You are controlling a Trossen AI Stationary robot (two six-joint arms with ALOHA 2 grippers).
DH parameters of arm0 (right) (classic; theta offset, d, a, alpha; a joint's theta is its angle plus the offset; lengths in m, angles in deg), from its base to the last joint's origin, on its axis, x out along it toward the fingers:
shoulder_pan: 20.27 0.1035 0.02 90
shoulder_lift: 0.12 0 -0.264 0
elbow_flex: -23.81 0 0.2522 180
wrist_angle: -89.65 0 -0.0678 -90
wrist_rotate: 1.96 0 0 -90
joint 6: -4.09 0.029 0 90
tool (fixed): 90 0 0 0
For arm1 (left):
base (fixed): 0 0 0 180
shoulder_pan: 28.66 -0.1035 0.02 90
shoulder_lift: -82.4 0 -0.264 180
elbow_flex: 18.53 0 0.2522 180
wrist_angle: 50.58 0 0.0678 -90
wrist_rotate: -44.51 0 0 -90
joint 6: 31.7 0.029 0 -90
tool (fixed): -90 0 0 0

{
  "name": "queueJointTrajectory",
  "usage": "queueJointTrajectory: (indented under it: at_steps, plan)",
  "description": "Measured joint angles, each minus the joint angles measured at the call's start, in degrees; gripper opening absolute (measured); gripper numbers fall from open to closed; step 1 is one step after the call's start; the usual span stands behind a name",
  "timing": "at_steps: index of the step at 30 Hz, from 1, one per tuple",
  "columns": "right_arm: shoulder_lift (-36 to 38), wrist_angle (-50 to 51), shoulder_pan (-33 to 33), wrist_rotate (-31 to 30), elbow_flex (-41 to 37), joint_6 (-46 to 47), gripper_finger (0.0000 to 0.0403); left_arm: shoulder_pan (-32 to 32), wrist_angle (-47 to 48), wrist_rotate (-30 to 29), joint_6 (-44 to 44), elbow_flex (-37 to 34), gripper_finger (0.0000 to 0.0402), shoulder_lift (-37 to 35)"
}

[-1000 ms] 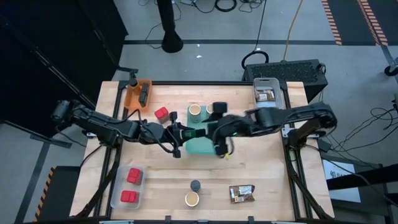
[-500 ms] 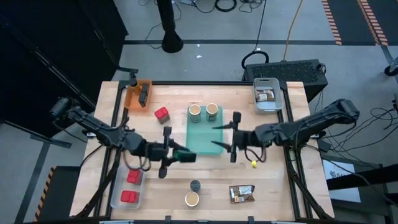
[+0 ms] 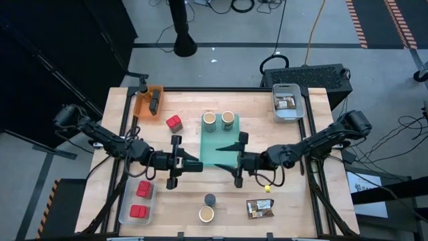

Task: Sort spices by type
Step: Put the black seasoning can into the orange bin

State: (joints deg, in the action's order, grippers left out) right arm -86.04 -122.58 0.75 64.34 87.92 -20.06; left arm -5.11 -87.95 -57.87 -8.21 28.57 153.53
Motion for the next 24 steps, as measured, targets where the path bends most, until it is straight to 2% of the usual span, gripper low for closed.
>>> queueJointTrajectory:
  at_steps: [3,9,17,20,24]
  plan:
    - [-2.4,-0.6,-0.3,0.3,3.3,-0.2,0.0224,0.1,-1.2,0.1,1.5,0.0,0.0131,0.0]
    - [-7.9,-0.5,-2.3,8.4,10.0,2.2,0.0224,-1.3,-0.8,-0.1,2.4,0.0,0.0131,0.0]
    - [-10.6,-0.4,-3.4,9.0,13.1,0.9,0.022,-1.4,-0.5,-0.2,2.4,0.0,0.0132,0.0]
    - [-10.6,-0.5,-4.0,9.2,13.1,0.9,0.0198,-1.5,-0.5,-0.6,2.4,0.0,0.0135,0.0]
    - [-10.6,-0.2,-4.4,10.7,13.1,0.3,0.0139,-1.4,-0.2,-1.8,2.3,0.0,0.0137,0.0]
